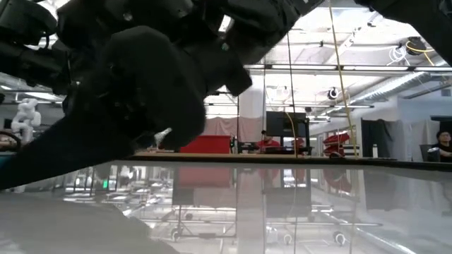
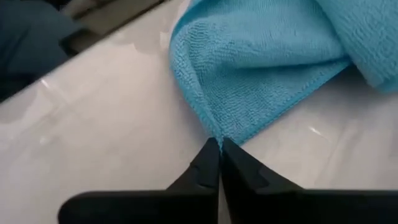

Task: Roll towel
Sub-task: Fold the blue microfiber towel

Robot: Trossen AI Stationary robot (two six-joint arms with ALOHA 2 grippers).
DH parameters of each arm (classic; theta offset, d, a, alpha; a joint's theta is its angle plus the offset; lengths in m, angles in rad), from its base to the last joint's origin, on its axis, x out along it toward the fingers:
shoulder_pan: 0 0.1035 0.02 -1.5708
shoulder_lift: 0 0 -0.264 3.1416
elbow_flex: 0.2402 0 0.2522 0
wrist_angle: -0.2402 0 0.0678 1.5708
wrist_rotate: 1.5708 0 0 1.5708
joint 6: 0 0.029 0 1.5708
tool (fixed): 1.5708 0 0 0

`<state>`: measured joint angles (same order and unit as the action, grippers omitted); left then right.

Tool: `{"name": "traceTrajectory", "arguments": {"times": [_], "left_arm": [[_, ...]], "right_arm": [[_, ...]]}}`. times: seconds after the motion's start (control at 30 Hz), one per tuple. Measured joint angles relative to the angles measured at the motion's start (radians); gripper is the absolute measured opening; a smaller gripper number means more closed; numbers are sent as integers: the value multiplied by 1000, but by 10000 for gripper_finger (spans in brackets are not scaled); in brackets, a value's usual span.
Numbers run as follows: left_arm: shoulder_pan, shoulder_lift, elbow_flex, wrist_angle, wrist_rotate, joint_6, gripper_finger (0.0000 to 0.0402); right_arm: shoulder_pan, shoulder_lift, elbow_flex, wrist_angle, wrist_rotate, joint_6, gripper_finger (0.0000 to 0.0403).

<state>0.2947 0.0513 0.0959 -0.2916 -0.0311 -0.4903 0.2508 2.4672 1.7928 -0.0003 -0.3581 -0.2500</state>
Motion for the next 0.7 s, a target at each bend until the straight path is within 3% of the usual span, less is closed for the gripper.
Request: {"name": "traceTrajectory", "arguments": {"times": [0.4,0.7], "left_arm": [[0,0,-3,31,0,0,279],[0,1,-6,156,-31,-17,279]], "right_arm": [[45,-226,-2,-569,316,-104,1],[71,-322,-2,-823,476,-52,0]]}}
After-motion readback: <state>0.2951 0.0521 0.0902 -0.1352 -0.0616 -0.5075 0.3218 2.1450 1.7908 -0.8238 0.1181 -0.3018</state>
